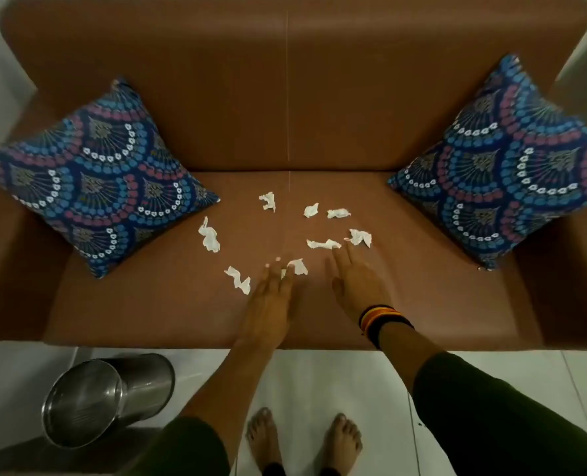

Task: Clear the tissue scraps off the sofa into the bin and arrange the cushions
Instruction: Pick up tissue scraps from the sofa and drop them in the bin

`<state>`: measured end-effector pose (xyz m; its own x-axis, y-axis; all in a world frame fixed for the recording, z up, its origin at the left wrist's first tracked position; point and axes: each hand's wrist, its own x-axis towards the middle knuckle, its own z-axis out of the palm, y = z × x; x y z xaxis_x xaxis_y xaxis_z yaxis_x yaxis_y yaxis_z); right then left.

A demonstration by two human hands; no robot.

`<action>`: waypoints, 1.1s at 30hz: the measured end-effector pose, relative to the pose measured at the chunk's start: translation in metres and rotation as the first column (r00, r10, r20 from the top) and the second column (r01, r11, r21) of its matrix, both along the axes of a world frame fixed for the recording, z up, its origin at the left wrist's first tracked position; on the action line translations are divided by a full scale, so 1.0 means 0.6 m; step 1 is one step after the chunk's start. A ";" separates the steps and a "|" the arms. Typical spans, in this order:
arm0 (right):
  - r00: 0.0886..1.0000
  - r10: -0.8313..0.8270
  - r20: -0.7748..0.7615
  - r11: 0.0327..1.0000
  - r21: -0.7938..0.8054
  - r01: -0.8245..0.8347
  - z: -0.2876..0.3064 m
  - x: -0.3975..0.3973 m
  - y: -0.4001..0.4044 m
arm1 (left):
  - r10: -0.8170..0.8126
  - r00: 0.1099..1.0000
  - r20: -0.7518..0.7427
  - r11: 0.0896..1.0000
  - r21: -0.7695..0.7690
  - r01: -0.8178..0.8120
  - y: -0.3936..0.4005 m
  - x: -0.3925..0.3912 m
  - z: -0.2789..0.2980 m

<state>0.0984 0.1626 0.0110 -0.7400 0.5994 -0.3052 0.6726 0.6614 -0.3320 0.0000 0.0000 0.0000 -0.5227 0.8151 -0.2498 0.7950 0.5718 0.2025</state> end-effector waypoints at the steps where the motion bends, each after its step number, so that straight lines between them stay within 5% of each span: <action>1: 1.000 -0.004 0.006 1.000 -0.011 0.004 -0.025 -0.012 0.006 | -0.020 1.000 -0.023 0.995 -0.100 0.017 0.012 -0.008 -0.027; 14: 0.931 0.281 0.231 0.953 0.049 -0.300 -0.222 -0.124 0.090 | -0.454 0.889 -0.064 0.861 -0.287 0.420 0.098 -0.124 -0.216; 19: 0.971 0.191 0.140 0.964 0.161 -0.213 -0.259 -0.113 0.075 | -0.442 0.892 -0.099 0.882 -0.229 0.412 0.063 -0.109 -0.214; 27: 0.993 -0.110 0.030 0.991 0.082 0.107 -0.190 -0.054 0.098 | -0.045 0.999 0.000 0.997 0.070 0.045 0.002 -0.114 -0.157; 31: 0.974 -0.226 0.016 0.969 0.107 0.223 -0.157 -0.059 0.164 | 0.254 0.963 0.090 0.967 -0.028 -0.253 -0.058 -0.131 -0.135; 33: 0.981 -0.189 0.038 0.973 0.140 0.182 -0.163 -0.073 0.187 | 0.326 0.945 0.016 0.940 -0.107 -0.323 -0.077 -0.138 -0.146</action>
